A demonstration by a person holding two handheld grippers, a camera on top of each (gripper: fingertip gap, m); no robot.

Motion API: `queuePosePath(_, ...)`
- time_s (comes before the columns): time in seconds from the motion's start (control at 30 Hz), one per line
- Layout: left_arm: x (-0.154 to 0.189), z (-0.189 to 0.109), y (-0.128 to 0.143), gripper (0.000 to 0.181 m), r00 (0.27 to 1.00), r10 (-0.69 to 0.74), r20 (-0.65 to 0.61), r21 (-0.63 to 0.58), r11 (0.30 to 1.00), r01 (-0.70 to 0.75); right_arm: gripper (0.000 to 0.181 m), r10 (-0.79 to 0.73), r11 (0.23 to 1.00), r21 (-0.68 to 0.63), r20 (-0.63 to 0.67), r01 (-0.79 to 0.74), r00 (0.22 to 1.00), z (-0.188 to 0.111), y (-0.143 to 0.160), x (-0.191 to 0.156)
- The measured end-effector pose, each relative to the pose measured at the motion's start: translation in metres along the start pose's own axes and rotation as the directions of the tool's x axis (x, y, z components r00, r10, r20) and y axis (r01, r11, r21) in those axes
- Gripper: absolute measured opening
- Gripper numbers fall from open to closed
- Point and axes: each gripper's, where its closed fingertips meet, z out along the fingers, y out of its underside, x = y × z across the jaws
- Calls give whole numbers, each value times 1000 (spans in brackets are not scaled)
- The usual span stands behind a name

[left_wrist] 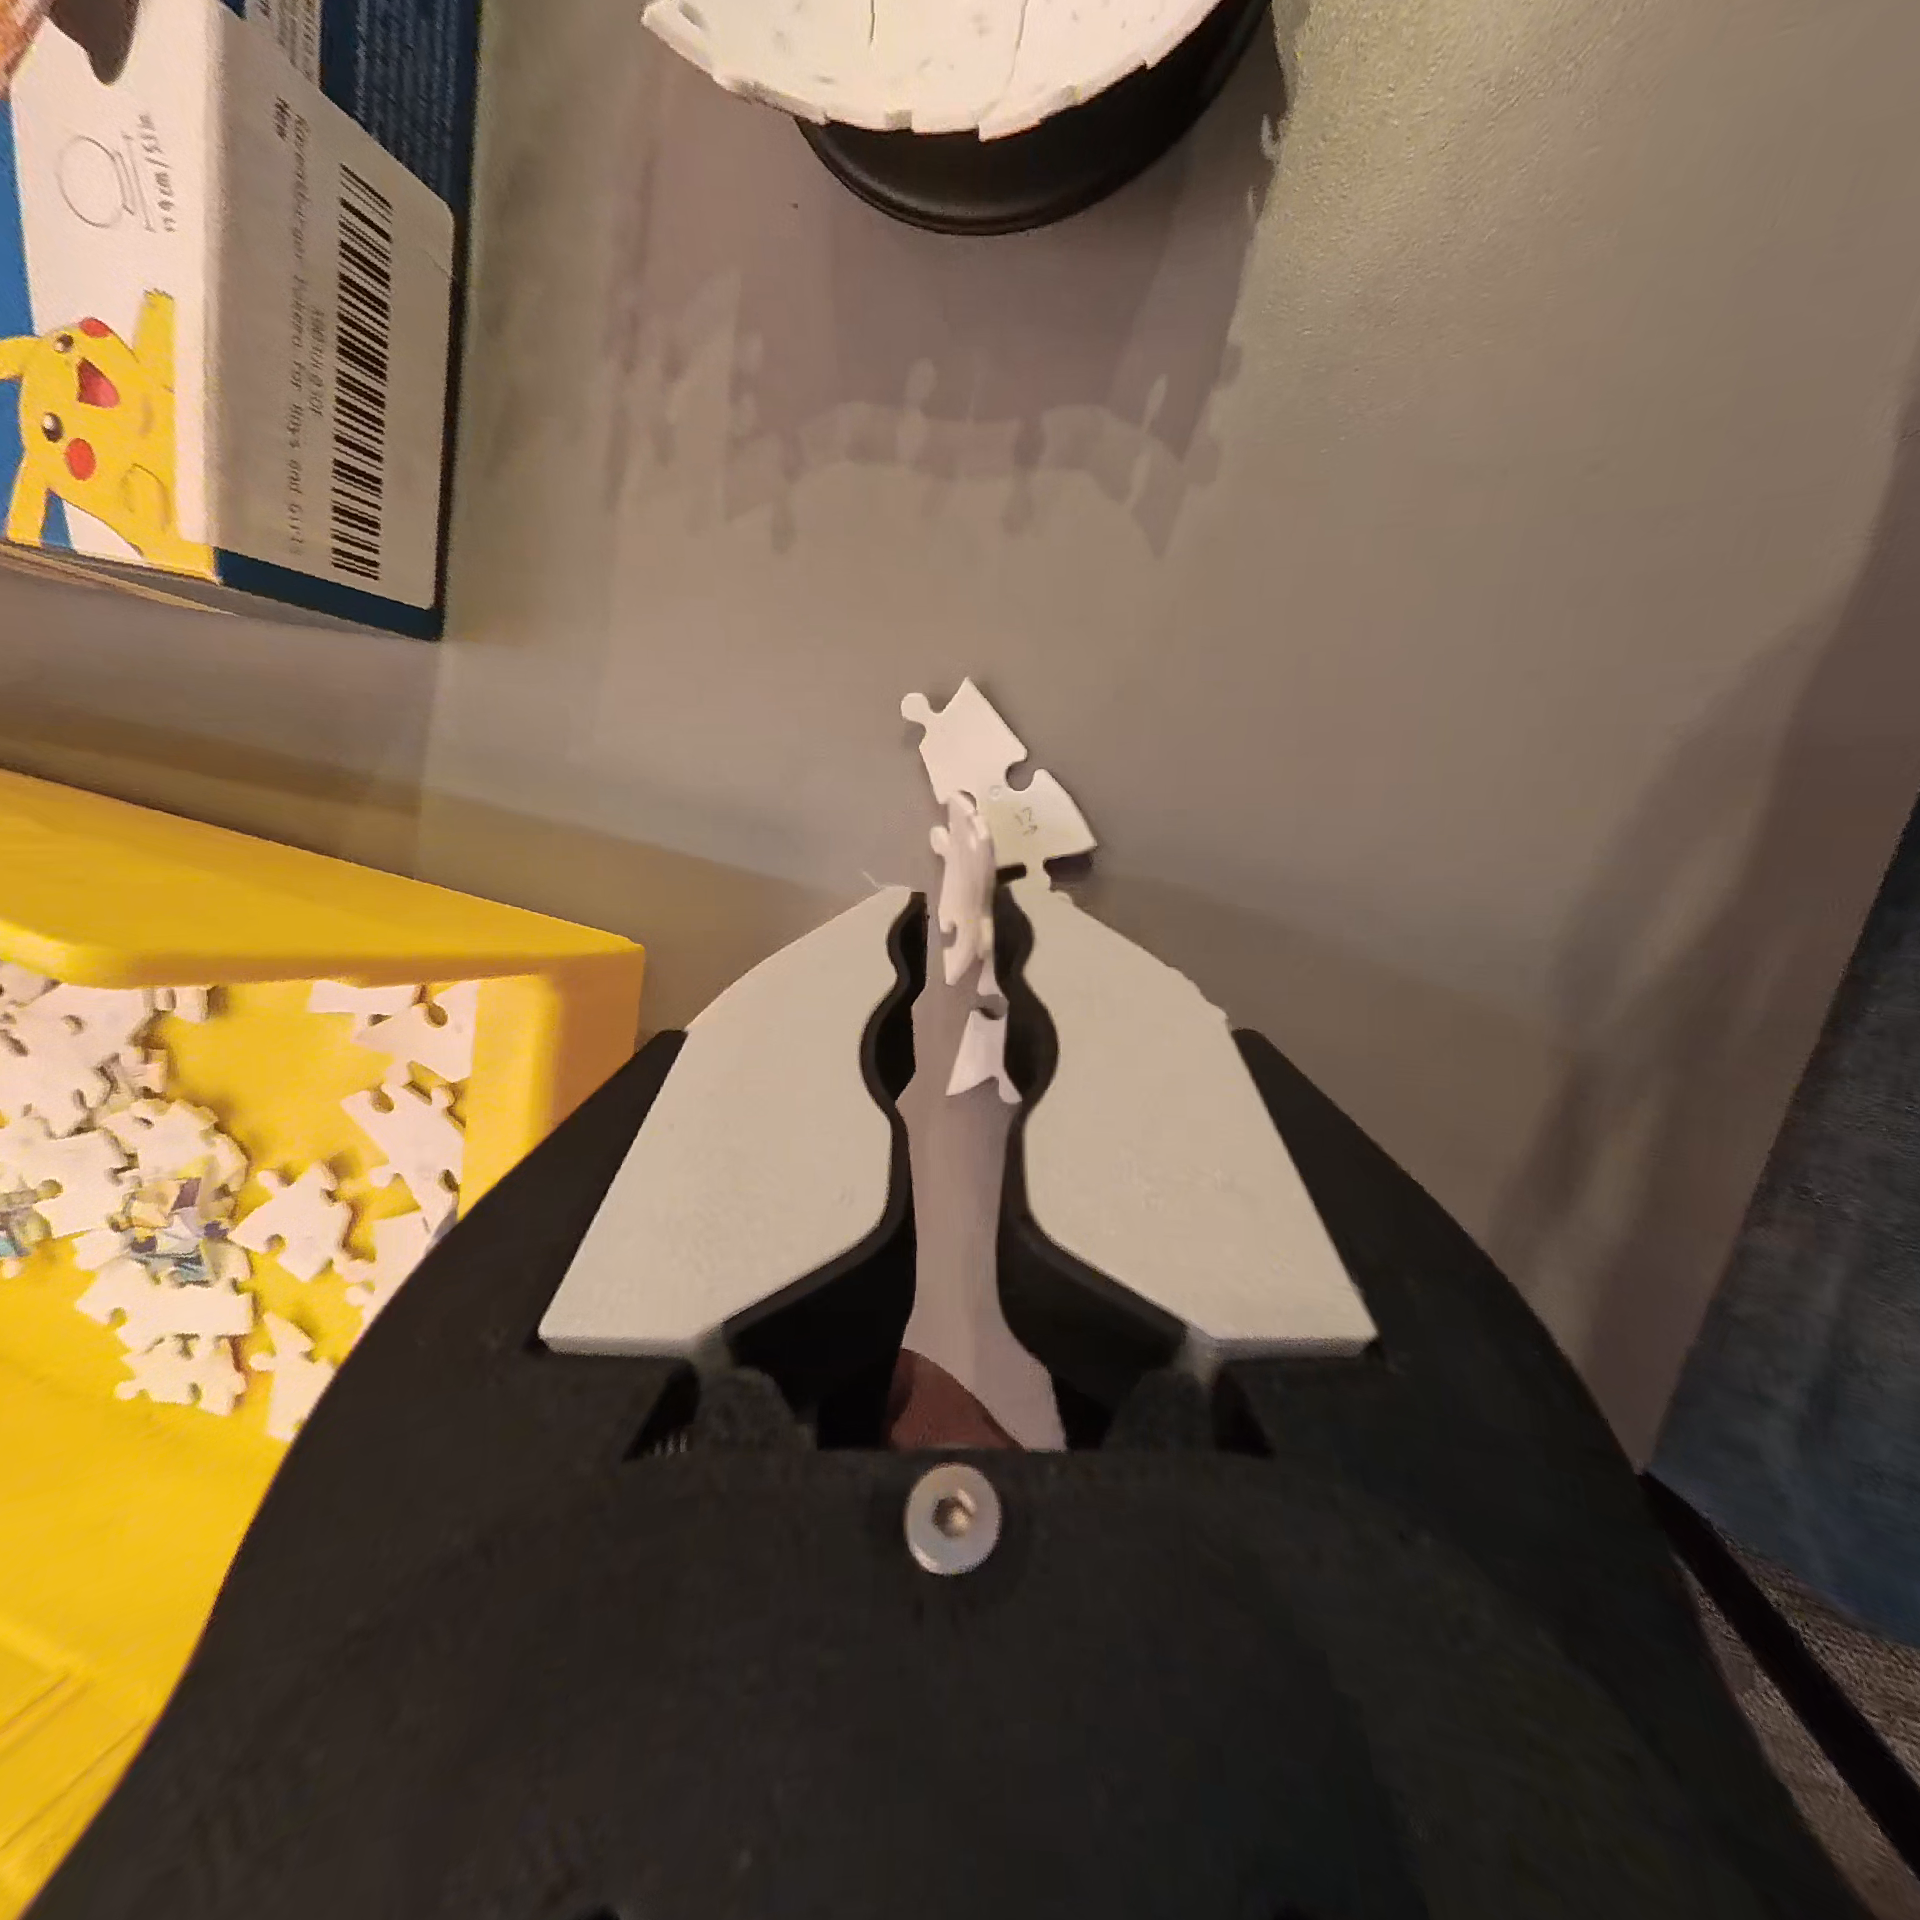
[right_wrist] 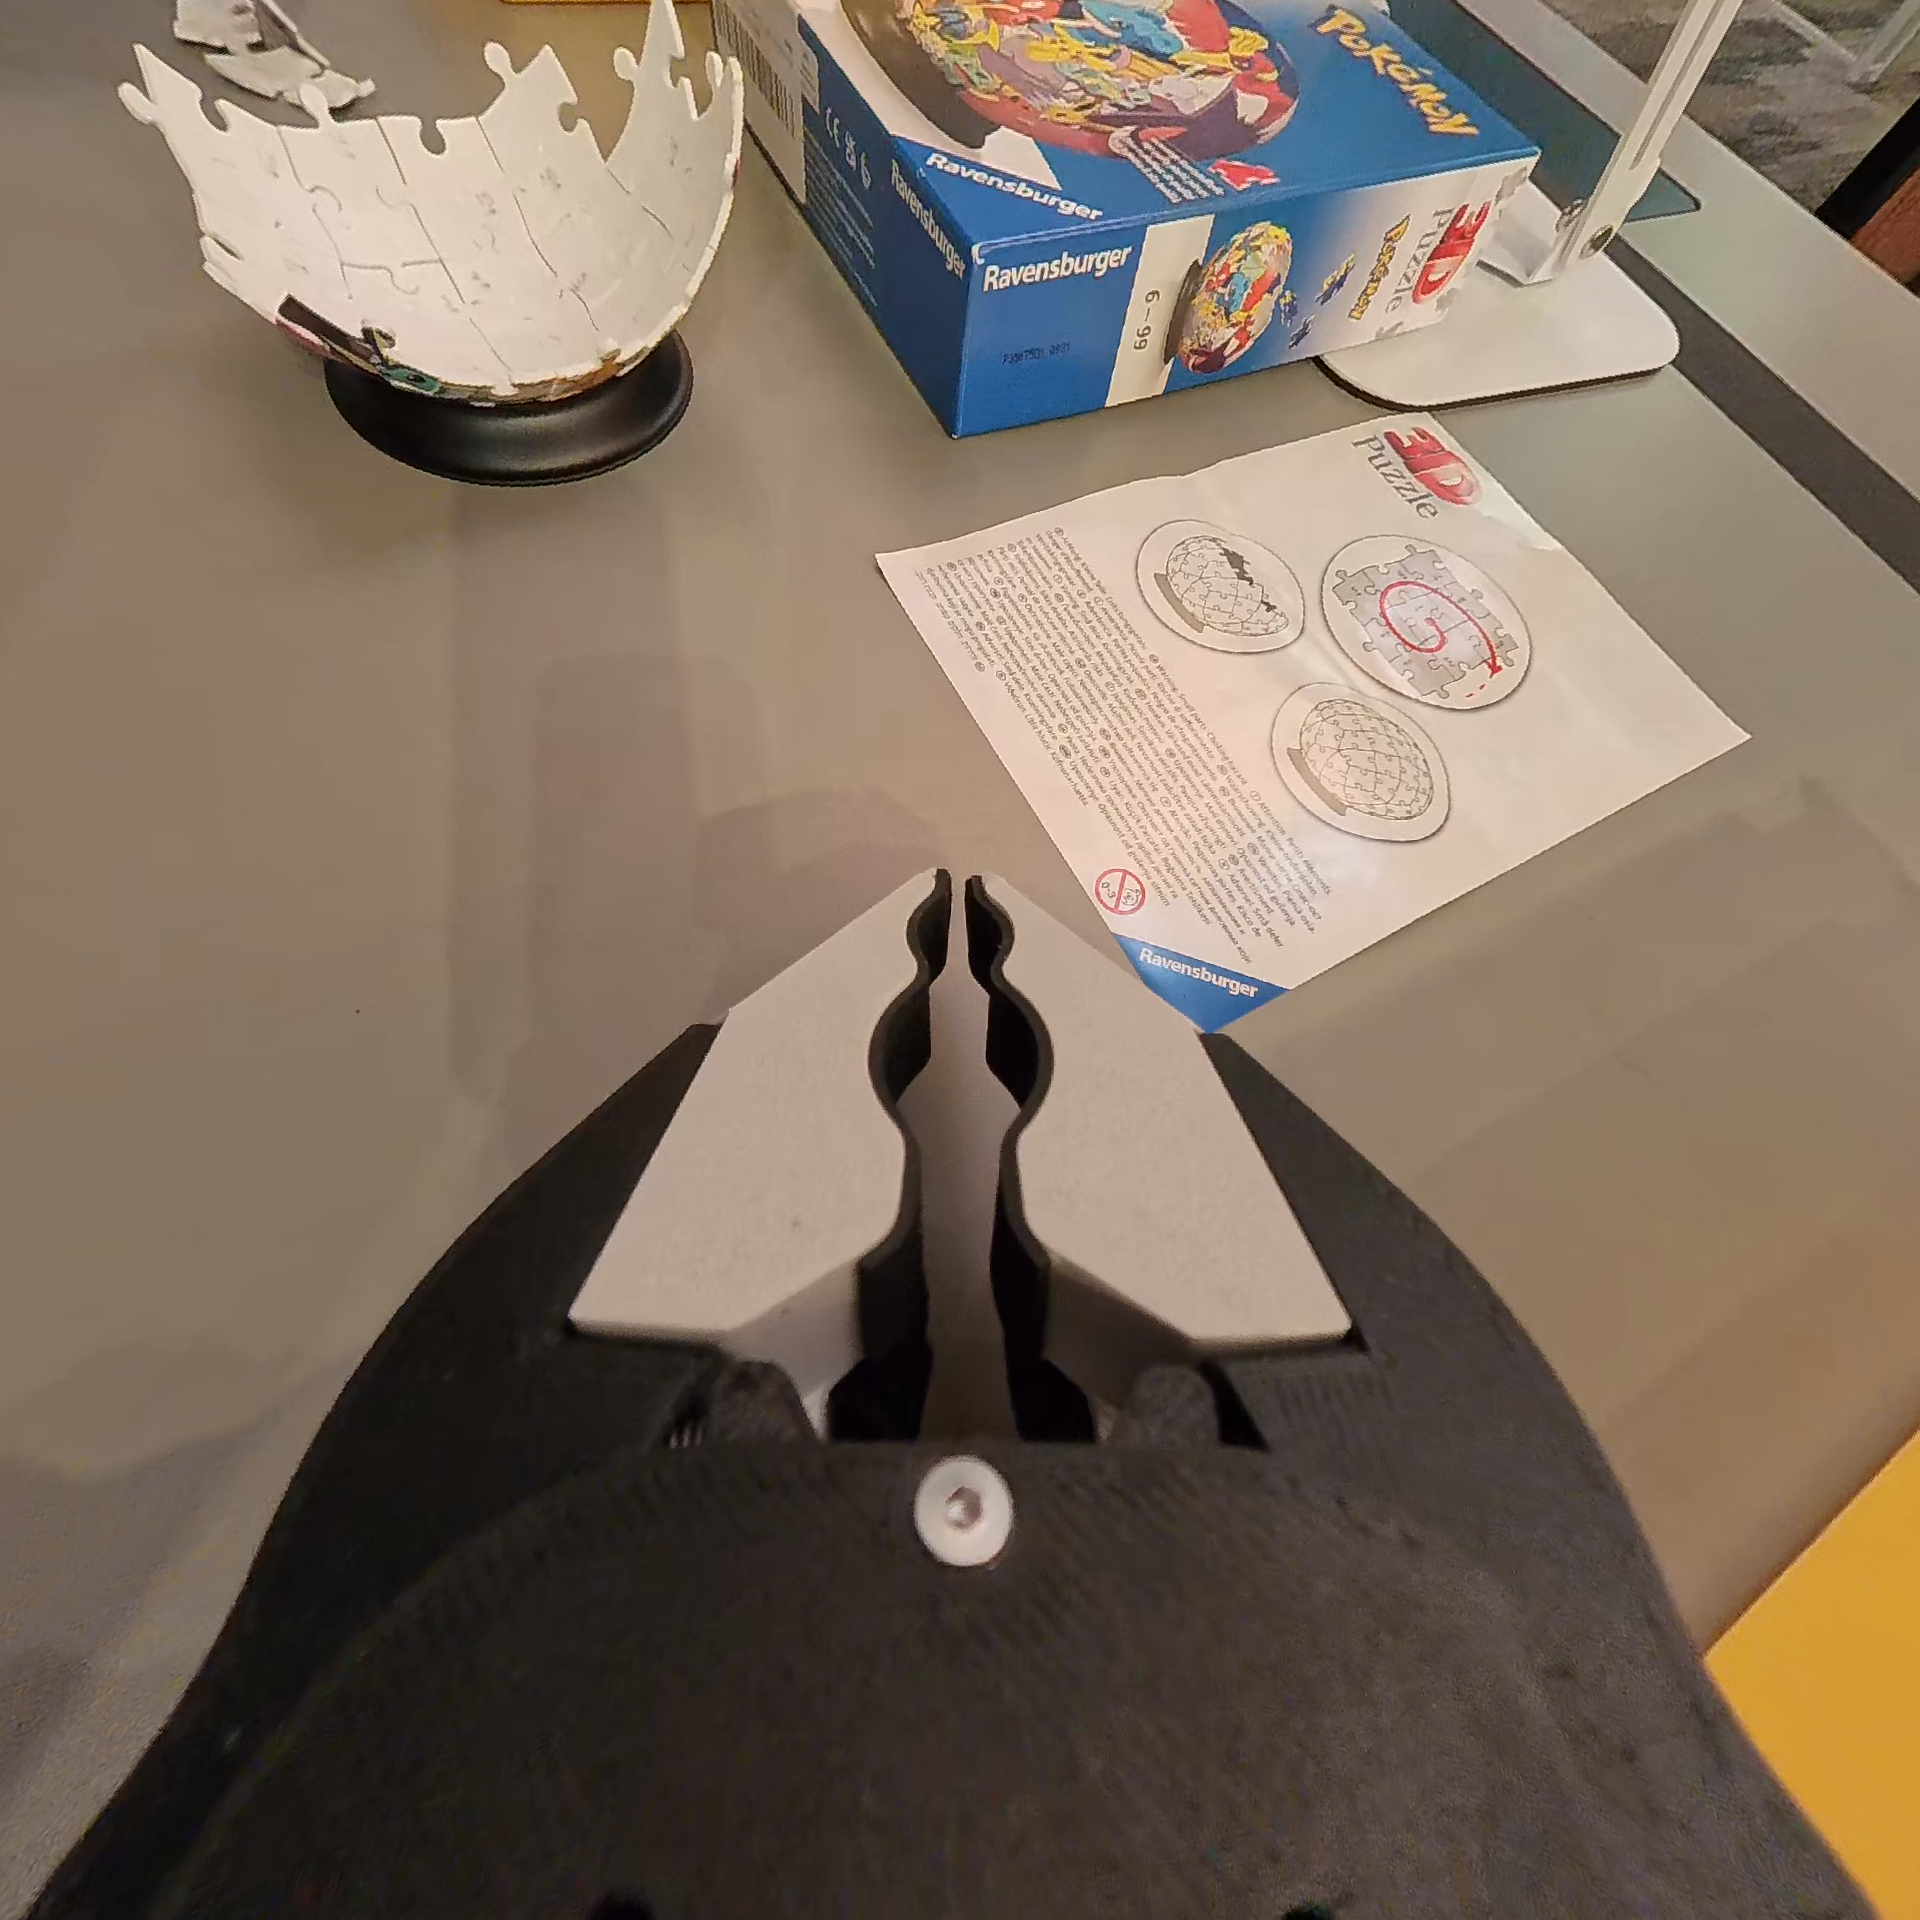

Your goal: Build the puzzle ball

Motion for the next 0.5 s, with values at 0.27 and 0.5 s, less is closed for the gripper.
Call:
queuePosePath(0.27, -20, -42, -17, 14, 999, -49, 4, 112, 992, 48, 1, 1, 1000, 8, 0, -1, 1000, -1, -1, 0)
queuePosePath(0.5, -128, -85, -4, 13, 948, -166, 270, 152, 980, 128, 1, 0, 1000, 15, -2, 0, 1000, -1, -2, 0)
